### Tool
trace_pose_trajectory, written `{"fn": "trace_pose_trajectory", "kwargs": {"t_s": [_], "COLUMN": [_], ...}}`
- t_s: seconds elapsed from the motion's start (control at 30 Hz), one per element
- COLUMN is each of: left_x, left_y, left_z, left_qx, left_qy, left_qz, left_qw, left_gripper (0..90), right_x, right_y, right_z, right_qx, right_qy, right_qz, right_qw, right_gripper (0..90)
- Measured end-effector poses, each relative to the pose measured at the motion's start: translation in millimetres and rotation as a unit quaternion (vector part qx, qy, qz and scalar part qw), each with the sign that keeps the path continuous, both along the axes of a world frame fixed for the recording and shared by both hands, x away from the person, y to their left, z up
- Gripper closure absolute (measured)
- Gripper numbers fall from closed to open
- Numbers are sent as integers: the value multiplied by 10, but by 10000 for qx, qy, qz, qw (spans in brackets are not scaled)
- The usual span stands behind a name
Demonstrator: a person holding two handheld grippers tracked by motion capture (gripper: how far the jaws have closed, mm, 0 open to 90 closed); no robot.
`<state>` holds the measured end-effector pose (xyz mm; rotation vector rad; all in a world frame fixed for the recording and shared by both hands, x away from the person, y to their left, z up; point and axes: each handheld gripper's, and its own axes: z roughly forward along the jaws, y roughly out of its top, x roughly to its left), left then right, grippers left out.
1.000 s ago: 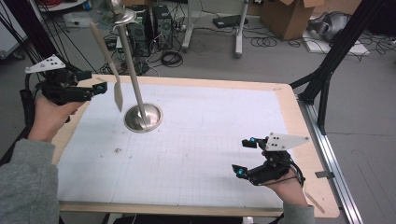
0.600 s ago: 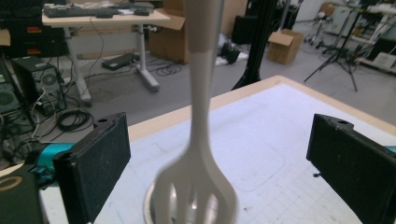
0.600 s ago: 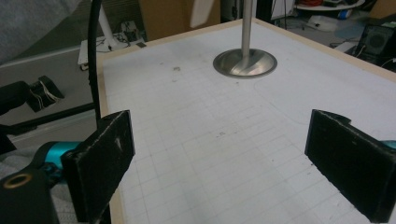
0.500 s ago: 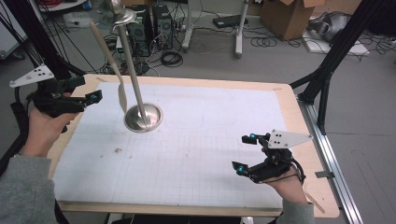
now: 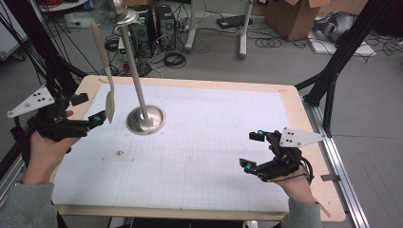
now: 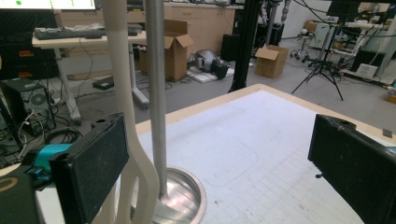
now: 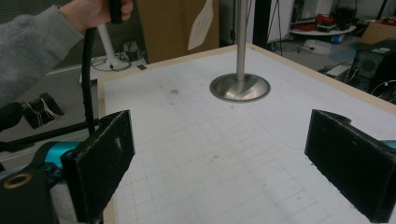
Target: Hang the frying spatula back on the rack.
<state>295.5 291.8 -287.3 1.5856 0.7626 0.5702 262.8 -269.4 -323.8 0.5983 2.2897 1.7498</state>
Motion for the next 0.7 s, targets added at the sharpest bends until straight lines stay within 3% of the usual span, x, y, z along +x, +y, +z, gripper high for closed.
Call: {"fn": "trace_pose_trajectory", "kwargs": {"t_s": [0.33, 0.43, 0.7], "left_x": [-239, -297, -409], "left_y": [51, 51, 33], "left_z": [-80, -111, -231], "left_qx": [-229, -187, -81], "left_qy": [-10, -26, 29], "left_qz": [201, 151, -102], "left_qw": [9995, 9997, 9999], "left_gripper": [57, 57, 57], "right_x": [-16, -23, -49], "right_y": [-70, -93, -144], "right_z": [73, 96, 130], "right_qx": [245, 313, 472], "right_qy": [-178, -321, -366], "right_qz": [-99, -119, -174], "right_qw": [9995, 9989, 9981], "right_gripper": [72, 72, 72]}}
